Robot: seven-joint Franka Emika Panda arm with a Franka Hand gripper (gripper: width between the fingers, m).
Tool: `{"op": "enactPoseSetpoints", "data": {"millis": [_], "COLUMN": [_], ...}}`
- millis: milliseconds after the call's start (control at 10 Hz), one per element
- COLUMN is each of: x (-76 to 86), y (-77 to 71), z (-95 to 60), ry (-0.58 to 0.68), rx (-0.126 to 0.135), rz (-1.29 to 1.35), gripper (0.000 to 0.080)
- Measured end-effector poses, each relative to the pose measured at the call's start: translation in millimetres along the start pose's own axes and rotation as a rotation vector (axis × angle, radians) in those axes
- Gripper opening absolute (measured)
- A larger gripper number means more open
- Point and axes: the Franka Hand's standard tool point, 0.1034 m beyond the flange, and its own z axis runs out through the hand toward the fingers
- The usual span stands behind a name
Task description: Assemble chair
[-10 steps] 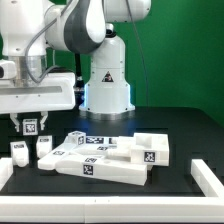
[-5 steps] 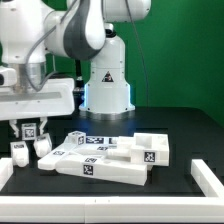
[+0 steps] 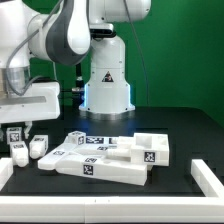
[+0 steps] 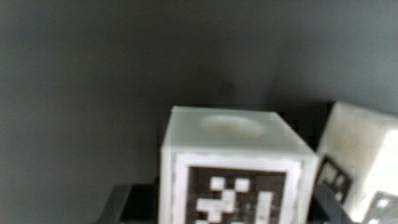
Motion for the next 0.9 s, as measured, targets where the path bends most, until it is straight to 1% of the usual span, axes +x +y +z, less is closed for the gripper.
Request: {"op": "enactPoseSetpoints", "data": {"millis": [200,300,400,600,900], "x": [-7.7,-14.9,-22.3,-27.1,-27.7], "y": [2.3,-6.0,-14.9,-19.3,-20.1], "z": [9.1,14.2,19.2,22.3,22.7], "ry": [-0.016,-0.015,-0.028,-0.037,-0.038], "rx": [0.004,-0.012,0.001,0.009,0.01], "rz": [0.001,-0.004,-0.005,-0.005,-0.005], "gripper": [0.0284,0.0284,0.0284,0.0284,0.0288]}}
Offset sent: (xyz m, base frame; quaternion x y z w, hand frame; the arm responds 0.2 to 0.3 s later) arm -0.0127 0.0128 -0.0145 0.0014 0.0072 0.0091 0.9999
